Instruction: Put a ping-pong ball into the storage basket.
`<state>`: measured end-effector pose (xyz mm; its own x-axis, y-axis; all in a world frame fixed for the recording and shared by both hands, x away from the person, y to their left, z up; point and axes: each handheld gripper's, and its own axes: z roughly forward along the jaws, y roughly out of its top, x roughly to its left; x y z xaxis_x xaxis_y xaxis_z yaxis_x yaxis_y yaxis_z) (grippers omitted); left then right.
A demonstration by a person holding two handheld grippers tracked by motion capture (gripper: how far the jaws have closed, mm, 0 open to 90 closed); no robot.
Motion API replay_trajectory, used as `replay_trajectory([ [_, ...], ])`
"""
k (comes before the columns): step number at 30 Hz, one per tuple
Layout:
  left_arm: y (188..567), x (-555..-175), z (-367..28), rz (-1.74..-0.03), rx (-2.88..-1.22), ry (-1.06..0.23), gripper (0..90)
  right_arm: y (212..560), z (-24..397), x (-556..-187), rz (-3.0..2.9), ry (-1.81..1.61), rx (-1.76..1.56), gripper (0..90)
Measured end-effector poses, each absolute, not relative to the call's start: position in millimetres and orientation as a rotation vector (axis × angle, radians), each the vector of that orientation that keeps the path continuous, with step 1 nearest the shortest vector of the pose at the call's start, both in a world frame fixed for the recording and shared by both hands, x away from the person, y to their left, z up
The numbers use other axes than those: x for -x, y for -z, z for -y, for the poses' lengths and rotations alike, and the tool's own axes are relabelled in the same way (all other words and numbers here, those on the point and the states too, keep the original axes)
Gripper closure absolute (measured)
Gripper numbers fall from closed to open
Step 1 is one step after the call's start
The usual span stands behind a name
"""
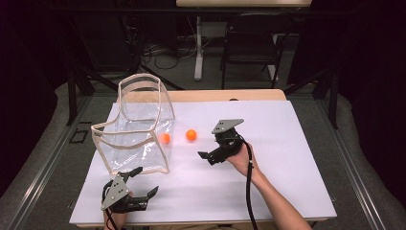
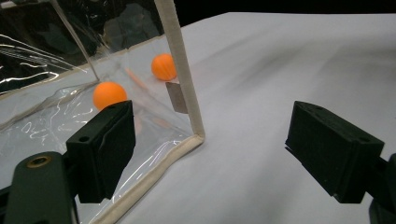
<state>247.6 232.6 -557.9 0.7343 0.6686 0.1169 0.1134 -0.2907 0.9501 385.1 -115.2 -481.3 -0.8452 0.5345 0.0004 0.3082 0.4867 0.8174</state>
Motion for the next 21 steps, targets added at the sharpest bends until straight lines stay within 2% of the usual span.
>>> replay_trajectory([
  [21,558,-247,-232,-0.609,-1.812,-0.614,15.7,482,110,-404,-2.484,-1.223,-0.759,0.0],
])
